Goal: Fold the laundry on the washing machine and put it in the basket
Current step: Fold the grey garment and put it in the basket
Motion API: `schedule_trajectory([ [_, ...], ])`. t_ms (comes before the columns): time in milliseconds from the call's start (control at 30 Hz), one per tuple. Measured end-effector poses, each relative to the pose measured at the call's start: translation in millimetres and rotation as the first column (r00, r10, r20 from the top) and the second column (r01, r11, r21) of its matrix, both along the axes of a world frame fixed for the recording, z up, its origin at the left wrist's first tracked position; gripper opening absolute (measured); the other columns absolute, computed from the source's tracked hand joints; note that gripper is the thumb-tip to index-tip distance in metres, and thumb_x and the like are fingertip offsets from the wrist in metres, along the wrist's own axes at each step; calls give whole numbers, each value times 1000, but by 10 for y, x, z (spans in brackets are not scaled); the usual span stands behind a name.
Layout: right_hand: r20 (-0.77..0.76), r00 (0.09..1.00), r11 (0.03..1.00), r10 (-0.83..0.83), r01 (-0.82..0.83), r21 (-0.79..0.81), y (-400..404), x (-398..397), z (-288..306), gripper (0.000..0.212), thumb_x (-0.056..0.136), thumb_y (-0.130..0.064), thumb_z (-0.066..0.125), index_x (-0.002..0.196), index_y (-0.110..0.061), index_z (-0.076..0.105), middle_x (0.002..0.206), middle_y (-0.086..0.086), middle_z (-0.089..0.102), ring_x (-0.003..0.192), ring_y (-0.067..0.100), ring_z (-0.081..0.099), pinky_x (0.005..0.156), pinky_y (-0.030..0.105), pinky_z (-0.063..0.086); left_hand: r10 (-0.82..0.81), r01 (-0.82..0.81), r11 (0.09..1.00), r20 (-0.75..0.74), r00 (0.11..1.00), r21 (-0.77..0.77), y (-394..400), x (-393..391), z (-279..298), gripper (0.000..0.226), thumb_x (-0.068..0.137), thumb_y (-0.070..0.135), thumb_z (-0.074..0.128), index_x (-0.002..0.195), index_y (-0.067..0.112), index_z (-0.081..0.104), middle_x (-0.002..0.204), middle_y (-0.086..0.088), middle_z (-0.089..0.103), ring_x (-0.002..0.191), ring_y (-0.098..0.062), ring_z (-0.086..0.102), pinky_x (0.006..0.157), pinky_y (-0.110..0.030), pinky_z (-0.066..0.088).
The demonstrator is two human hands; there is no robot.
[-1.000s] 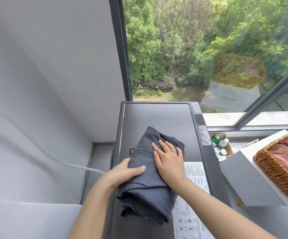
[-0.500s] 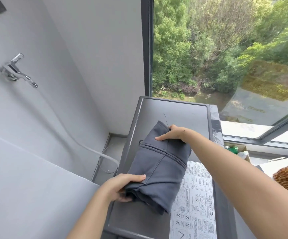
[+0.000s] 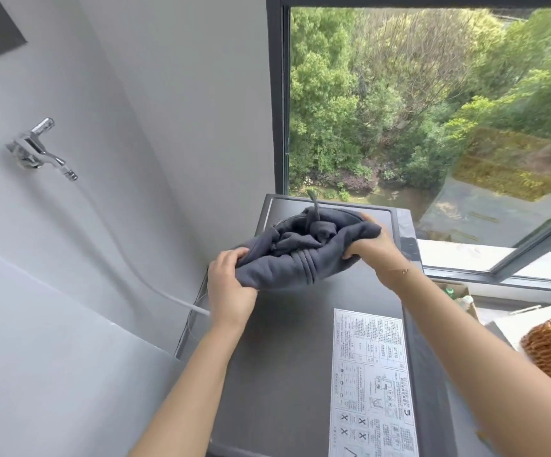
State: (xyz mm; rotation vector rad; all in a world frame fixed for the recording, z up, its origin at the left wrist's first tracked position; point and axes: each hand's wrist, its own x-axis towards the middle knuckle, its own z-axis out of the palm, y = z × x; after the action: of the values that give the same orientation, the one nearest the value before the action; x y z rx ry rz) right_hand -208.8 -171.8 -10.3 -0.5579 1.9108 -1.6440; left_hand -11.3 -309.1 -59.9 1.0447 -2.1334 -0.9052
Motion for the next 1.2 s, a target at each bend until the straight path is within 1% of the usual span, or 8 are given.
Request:
schedule_trajectory([
  [133,-402,915,992,-41,86,95,574,391,-596,55,68,23,54,113,-9,55,104,4,60,96,9,58,81,11,44,-88,113,922,82,993,-371,131,215,-347,77,46,-19,57,111,22,50,112,0,54,100,-24,47,89,-33,37],
  [233,-457,876,926,151,36,376,1064,744,-1194,78,61,24,44,125,-19,52,124,-3,52,122,18,46,103,5,26,-212,288,920,279,937,-267,373,538,-791,86,47,-20,57,118,28,51,121,6,45,109,-21,47,98,-32,38],
  [333,-419,903,937,93,62,343,1281,976,-1321,85,59,26,35,123,-27,56,130,-14,50,126,-9,35,108,8,22,-293,319,938,181,939,-135,482,782,-935,76,62,-22,51,119,28,62,126,12,48,118,-11,45,106,-24,35],
  [467,-43,978,970,-202,206,129,1068,1011,-1051,43,75,-5,39,99,-21,71,113,-5,64,111,6,54,89,16,41,-91,111,961,-90,992,252,457,633,-517,40,86,-4,58,102,33,61,115,9,56,103,2,52,94,-22,43],
  [533,172,926,940,-335,317,126,918,959,-935,35,75,-30,40,90,-17,70,99,4,68,96,21,59,76,29,44,134,-73,850,-81,988,521,384,496,-336,22,89,22,65,108,26,55,122,1,49,95,-5,55,91,-28,46],
  [667,296,882,907,-367,269,323,780,834,-845,44,86,-52,59,106,-12,57,100,2,62,89,16,58,67,29,41,54,-110,690,100,994,715,182,345,-305,61,71,62,70,115,20,62,128,2,48,111,-16,55,101,-42,46],
  [900,434,835,931,-338,229,285,779,711,-866,10,83,-18,64,88,-9,63,83,10,64,77,22,58,64,28,43,61,22,490,-60,996,872,334,290,-62,11,86,18,65,97,13,66,94,-1,69,85,-16,61,73,-29,45],
  [1200,425,750,856,-507,494,148,1022,975,-1126,28,79,19,54,73,-7,50,70,9,54,66,19,53,61,23,46,-12,-82,797,151,988,599,481,480,-285,15,79,-2,61,90,5,53,85,-8,60,84,-31,57,73,-38,46],
])
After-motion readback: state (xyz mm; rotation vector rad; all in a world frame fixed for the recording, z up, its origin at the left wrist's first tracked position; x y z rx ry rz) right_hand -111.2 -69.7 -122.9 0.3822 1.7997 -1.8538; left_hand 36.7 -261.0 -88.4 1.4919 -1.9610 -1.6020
